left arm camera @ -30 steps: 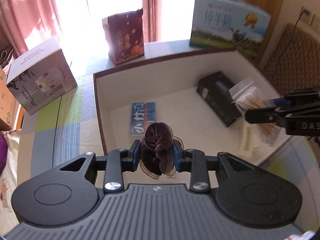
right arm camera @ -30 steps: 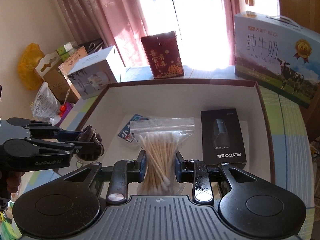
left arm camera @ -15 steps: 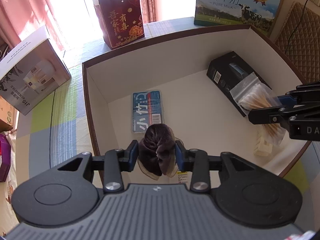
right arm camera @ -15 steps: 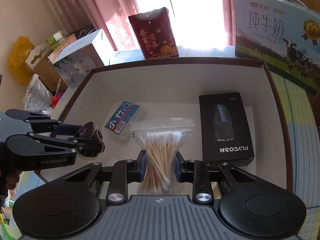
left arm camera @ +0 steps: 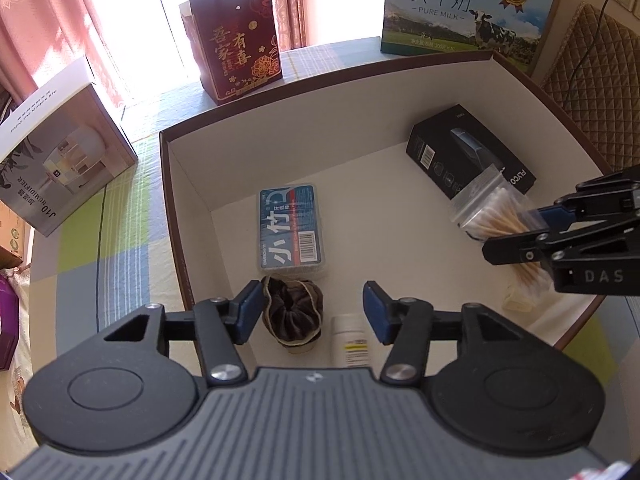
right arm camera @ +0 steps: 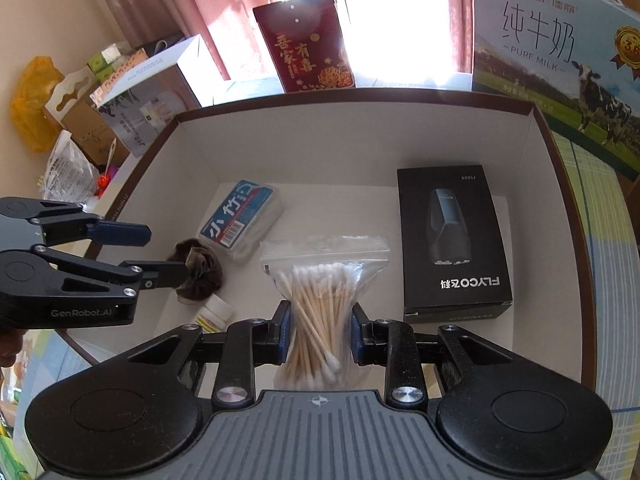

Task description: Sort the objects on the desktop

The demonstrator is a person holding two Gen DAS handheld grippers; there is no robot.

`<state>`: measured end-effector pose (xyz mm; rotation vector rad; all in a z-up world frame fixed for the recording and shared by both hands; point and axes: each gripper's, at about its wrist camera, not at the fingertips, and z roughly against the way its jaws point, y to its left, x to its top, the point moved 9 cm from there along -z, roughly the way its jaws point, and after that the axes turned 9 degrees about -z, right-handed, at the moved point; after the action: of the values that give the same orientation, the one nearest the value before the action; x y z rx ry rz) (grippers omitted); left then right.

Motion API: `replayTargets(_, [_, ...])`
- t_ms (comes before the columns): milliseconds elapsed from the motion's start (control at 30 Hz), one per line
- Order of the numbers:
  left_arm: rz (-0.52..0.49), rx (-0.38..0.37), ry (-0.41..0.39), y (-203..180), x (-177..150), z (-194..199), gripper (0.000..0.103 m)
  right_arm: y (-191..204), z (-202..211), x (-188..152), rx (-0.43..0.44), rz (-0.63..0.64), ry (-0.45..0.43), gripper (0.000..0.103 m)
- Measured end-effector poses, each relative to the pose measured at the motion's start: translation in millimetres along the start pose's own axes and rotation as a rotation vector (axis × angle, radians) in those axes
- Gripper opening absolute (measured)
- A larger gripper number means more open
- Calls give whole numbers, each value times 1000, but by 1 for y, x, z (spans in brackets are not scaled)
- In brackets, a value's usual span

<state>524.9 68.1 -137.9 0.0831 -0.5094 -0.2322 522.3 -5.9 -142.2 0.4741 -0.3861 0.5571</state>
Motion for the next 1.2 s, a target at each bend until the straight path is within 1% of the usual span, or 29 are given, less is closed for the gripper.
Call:
replayTargets(167, [3,-1,6,-1,-3,0,52,1,-4,-2,-17,15,5,26])
replayTargets(200, [3,-1,7,-1,-3,0,52,2,-5,-2,-19,18,4,27])
replayTargets(233, [3,-2,6,-1,-3,0,52,2,-5,-2,-18,22,1,31])
replayTargets(267, [2,-3,3,-1,-3,1,52,3,-5,-2,-20,23,-3,52])
replayTargets(300, [3,-4,1,-1,-3,1,53,2,-4,-1,-33,19,-17,80])
replayTargets(333, [3,-6,0,-1,-4,2,54,1,-2,1,-45,18,-44,87])
replayTargets(367, [2,-8,-1,-2,-4,2,55,1,1,2,-44,27,-63,87])
replayTargets(433, [-2,-7,-2,-3,-5,4,57,1,3,1,-39,45,-52,87])
replayTargets(500, [-4,-5,-4,-4,-6,5,61,0,5,0,-48,52,-41,88])
replayTargets(567, [-2,-9,-7,-5,-6,7,63,-3,7,-2,-59,55,-35,94])
replayTargets(600, [-2,-11,-7,-6,-6,8,66,-5,9,-2,-68,55,-33,99])
replayTargets(633, [-4,-11,-7,-7,-6,9,67,-7,11,-2,-78,53,-36,101])
replayTargets(700, [-13,-12,-10,-10,-6,11,73,-10,17,-2,-90,51,-49,101])
replayTargets(833, [-12,-4,-14,-14,-5,17,80,-16,28,-3,-107,34,-62,101])
replayTargets(900, [-5,1,-13,-15,-5,20,88,-17,33,-4,-117,31,-66,101])
replayTargets(967, [-7,11,-14,-17,-5,24,90,-17,37,-6,-125,30,-72,101])
replayTargets(1067, [-1,31,-6,-18,-6,28,96,-16,43,-9,-131,29,-80,101])
replayTargets(1200, [9,53,-2,-18,-7,36,100,-15,49,-11,-153,31,-94,101])
